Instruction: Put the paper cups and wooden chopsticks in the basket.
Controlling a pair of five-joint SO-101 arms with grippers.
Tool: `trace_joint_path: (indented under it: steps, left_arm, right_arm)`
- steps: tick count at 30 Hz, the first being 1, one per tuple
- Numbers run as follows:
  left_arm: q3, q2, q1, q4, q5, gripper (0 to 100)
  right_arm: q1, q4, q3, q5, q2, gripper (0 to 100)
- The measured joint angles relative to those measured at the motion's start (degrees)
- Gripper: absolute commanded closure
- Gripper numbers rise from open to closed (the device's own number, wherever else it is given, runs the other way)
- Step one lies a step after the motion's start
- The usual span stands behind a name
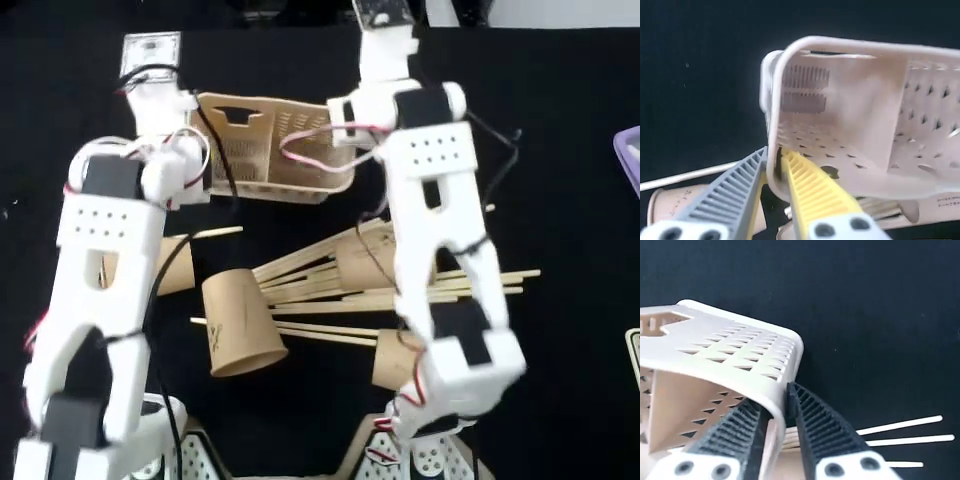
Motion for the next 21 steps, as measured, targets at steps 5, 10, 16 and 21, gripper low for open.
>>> trace_joint_path:
  steps: [5, 10, 16, 21]
  left_arm:
    - [-11.9, 10.3, -0.8, 7.1, -0.2, 97]
    - [-27.9, 19.5, -0.8, 18.4, -0.4, 97]
    - [-40.4, 25.0, -2.6, 25.7, -0.4, 97]
    - [-38.1, 25.0, -2.7, 25.8, -0.4, 97]
  right_arm:
    - [-0.1, 11.8, -21.0, 3.3, 12.3, 98.8]
    - [-0.1, 16.4, -37.4, 5.0, 22.2, 98.8]
    - [-0.2, 16.4, -38.6, 5.0, 22.7, 98.8]
    - [-0.2, 16.4, -32.4, 5.0, 17.5, 98.8]
